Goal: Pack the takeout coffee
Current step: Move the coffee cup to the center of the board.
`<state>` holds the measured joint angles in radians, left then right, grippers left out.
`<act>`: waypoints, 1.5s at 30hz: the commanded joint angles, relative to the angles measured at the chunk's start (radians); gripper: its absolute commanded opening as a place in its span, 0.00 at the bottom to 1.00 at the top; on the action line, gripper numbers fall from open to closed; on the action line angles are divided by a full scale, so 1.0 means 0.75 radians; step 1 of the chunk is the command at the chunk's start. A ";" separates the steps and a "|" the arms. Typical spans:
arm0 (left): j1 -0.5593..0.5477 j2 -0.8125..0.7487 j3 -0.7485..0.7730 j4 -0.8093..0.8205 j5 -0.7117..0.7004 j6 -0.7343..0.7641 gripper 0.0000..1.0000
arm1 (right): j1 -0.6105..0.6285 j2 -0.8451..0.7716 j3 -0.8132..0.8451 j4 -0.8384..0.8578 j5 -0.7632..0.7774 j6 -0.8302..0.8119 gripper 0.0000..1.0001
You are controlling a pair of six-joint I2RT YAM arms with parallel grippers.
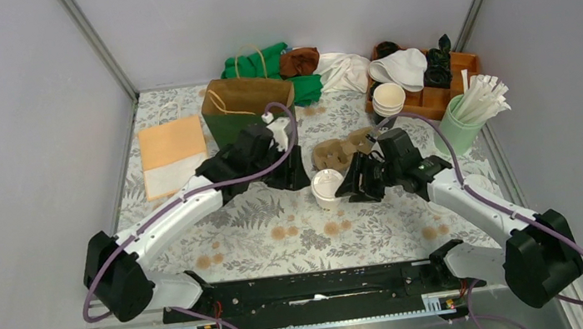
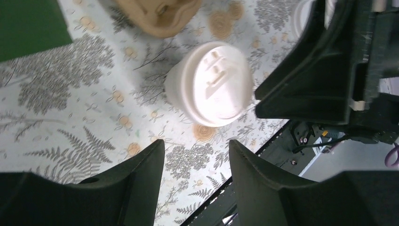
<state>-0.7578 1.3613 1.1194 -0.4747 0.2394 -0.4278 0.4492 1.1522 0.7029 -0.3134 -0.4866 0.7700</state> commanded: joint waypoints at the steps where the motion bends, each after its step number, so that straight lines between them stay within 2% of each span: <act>1: 0.079 -0.074 -0.085 0.123 0.028 -0.107 0.57 | 0.023 -0.025 -0.018 0.119 0.057 0.065 0.60; 9: 0.127 -0.080 -0.113 0.196 0.074 -0.152 0.57 | 0.023 0.025 -0.014 0.183 0.100 0.131 0.50; 13: 0.156 -0.062 -0.141 0.269 0.120 -0.195 0.51 | 0.022 0.046 -0.004 0.194 0.099 0.126 0.47; 16: 0.164 -0.042 -0.153 0.314 0.142 -0.209 0.49 | 0.023 0.078 0.021 0.182 0.096 0.089 0.46; 22: 0.179 0.020 -0.133 0.338 0.165 -0.208 0.47 | 0.022 0.162 0.100 0.137 0.083 -0.037 0.40; 27: 0.199 0.027 -0.125 0.357 0.175 -0.212 0.47 | 0.023 0.291 0.257 -0.013 0.070 -0.309 0.39; 30: 0.212 0.033 -0.121 0.348 0.178 -0.205 0.47 | 0.022 0.362 0.347 -0.092 0.077 -0.458 0.41; 34: 0.233 0.035 -0.113 0.343 0.180 -0.196 0.47 | -0.002 0.418 0.410 -0.137 0.084 -0.535 0.46; 42: 0.245 0.102 -0.037 0.315 0.180 -0.165 0.47 | -0.036 0.391 0.463 -0.169 0.109 -0.512 0.62; 45: 0.247 0.135 -0.012 0.325 0.185 -0.160 0.44 | -0.037 0.328 0.436 -0.154 0.123 -0.449 0.73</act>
<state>-0.5781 1.4425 1.0470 -0.2699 0.3565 -0.5686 0.4267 1.4590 1.0069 -0.4099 -0.4232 0.4095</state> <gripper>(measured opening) 0.458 0.674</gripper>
